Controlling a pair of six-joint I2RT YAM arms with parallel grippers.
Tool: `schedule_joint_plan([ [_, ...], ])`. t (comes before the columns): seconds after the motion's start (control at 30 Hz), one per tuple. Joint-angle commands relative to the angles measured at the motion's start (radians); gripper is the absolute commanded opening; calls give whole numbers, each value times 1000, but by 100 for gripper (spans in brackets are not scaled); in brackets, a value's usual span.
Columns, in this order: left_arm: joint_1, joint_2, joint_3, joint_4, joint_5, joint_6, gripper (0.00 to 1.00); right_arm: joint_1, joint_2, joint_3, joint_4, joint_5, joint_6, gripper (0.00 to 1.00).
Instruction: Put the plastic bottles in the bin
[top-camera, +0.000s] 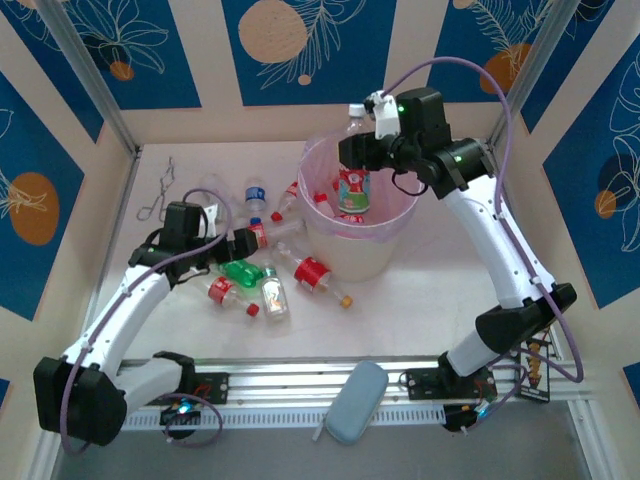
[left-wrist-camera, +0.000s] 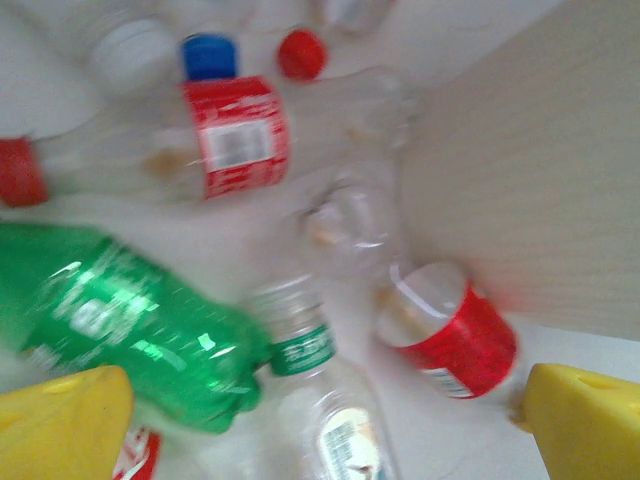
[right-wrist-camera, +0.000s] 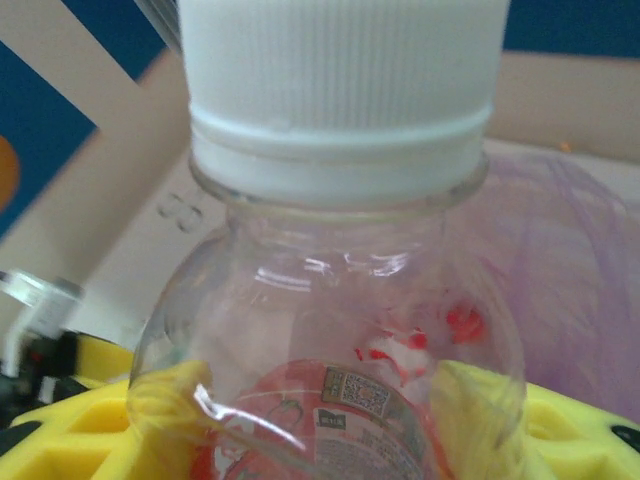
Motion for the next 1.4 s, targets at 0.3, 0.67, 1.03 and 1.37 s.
schedule_joint_plan([
  [0.3,10,-63,-15,-162,-205,-52,99,4,105,-71,-201,92,-165,47],
  [0.67,10,-60,-51,-168,-240,-53,99,19,235,-123,-129,86,-208,47],
  [1.03,30,-68,-112,-175,-265,-63,99,26,276,-216,-19,46,-184,59],
  [1.37,43,-63,-161,-146,-254,-93,100,39,246,-215,-8,55,-183,89],
])
